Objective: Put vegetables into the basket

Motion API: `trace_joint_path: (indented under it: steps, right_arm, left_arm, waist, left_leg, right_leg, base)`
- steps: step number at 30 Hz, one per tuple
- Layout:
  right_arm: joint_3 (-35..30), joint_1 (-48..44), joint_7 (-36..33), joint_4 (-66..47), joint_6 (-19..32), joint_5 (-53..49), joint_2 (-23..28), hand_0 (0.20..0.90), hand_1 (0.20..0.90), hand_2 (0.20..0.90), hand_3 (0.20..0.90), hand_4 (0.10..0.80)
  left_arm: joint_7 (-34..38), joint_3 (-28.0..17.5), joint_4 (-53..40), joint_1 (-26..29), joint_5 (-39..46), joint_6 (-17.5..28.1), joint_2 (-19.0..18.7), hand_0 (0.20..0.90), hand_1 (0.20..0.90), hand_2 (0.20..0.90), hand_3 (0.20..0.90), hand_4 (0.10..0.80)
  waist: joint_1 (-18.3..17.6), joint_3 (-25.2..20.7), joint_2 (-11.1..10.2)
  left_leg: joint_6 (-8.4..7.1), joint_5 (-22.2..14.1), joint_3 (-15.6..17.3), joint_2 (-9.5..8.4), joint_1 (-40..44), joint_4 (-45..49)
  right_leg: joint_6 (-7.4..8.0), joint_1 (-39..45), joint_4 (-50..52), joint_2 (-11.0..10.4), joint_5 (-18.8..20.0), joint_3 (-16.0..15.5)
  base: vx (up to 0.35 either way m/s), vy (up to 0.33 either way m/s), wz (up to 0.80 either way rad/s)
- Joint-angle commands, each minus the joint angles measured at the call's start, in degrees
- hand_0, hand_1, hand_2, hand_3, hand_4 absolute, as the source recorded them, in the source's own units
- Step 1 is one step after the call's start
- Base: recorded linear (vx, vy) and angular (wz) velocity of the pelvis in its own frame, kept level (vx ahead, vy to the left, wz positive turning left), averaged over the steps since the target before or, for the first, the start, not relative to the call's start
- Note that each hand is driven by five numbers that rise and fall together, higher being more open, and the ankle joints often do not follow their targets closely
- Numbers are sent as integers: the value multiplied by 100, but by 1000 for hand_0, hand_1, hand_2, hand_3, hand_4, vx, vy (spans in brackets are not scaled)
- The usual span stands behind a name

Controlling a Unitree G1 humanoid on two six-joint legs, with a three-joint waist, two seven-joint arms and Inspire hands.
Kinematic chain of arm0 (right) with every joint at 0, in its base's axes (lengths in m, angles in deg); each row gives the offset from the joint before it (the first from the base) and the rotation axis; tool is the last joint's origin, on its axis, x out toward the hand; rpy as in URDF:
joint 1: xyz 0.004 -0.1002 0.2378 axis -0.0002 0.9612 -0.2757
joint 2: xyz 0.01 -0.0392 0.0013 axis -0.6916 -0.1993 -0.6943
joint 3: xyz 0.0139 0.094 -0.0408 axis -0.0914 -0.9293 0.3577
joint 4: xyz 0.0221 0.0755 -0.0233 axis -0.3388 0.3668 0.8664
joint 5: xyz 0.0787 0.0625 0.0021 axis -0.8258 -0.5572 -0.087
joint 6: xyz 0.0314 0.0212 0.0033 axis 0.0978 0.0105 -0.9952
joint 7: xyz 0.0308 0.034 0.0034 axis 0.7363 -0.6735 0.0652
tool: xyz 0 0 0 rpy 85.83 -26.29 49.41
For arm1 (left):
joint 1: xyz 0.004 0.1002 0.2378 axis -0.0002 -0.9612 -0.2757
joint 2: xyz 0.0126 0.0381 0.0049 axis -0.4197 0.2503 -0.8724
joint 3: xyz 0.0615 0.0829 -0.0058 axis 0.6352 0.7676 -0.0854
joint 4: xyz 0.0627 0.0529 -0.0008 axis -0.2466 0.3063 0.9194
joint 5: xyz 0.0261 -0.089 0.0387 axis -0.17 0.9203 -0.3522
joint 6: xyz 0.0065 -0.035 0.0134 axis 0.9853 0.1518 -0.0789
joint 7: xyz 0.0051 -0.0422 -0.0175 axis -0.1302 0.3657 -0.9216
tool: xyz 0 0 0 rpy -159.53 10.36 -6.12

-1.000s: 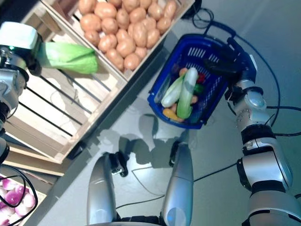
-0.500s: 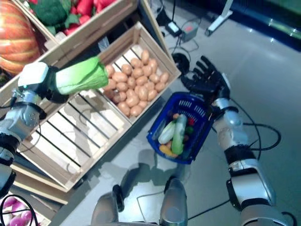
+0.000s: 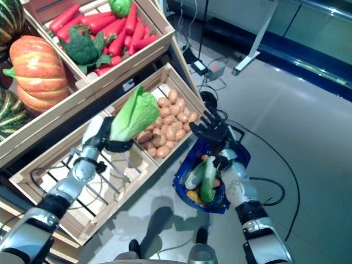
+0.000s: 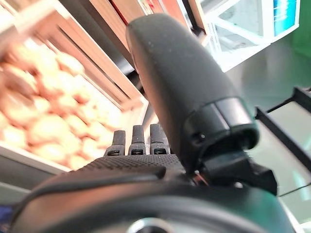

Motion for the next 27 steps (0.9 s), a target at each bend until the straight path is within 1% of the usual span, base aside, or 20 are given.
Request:
trace_joint_path:
  steps: [1,5,7,12,18,22,27]
  right_arm:
    - [108,304,1068,-475,-49,-666,-308,900,900,900,900,800]
    - [265,349,1664,-449,-407,-1036,-456,900,900,900,900,800]
    - [367,297,1764,-474,-492,-1132,-556,900,900,900,900,800]
    - [499,220,1852,-562,-569,-1308,-649,900,900,900,900,800]
    - [657,176,1874,-778,-561,-1460,-737,900,900,900,900,800]
    - [667,144,1856,-880,-501,-1511,-792,900,900,900,900,800]
    - [612,-35,1700,-1077,-302,-1558,-904,900,900,900,900,800]
  left_arm:
    - [366,-301,-435,20,504,436,-96,300,300,300,300,400]
    - [241,-217,-657,9,671,380,187,300,300,300,300,400]
    - [174,-145,-802,28,672,277,289,300,300,300,300,400]
    - [123,-48,-916,51,714,174,356,300,300,300,300,400]
    - [13,89,-1044,17,520,62,307,300,300,300,300,400]
    - [-23,156,-1019,28,438,74,287,300,300,300,300,400]
    - [-98,288,-978,62,366,91,312,300,300,300,300,400]
  waist:
    - [148,-1310,-142]
    - [170,-1335,-166]
    - [192,-1336,-170]
    - [209,-1337,-169]
    - [242,-1337,-164]
    - [254,-1313,-165]
    - [282,-1300,-164]
  left_leg:
    - [95,305,-282,-50,-563,-142]
    - [92,246,-276,-29,-494,-142]
    - [88,228,-280,-21,-464,-142]
    - [76,206,-270,3,-410,-142]
    - [77,180,-273,15,-347,-142]
    - [71,179,-273,25,-330,-142]
    - [66,163,-285,27,-300,-142]
  right_leg:
    - [88,-57,143,-267,-23,289]
    - [86,24,91,-243,-36,222]
    - [91,64,89,-242,-46,194]
    - [97,113,90,-240,-68,154]
    - [100,178,96,-240,-108,129]
    - [104,192,101,-247,-119,120]
    - [119,234,87,-266,-130,113]
  base:
    - [76,-45,1]
    - [55,-43,1]
    - [48,-31,3]
    - [33,-12,0]
    - [33,-7,2]
    - [12,-12,6]
    - [10,-6,2]
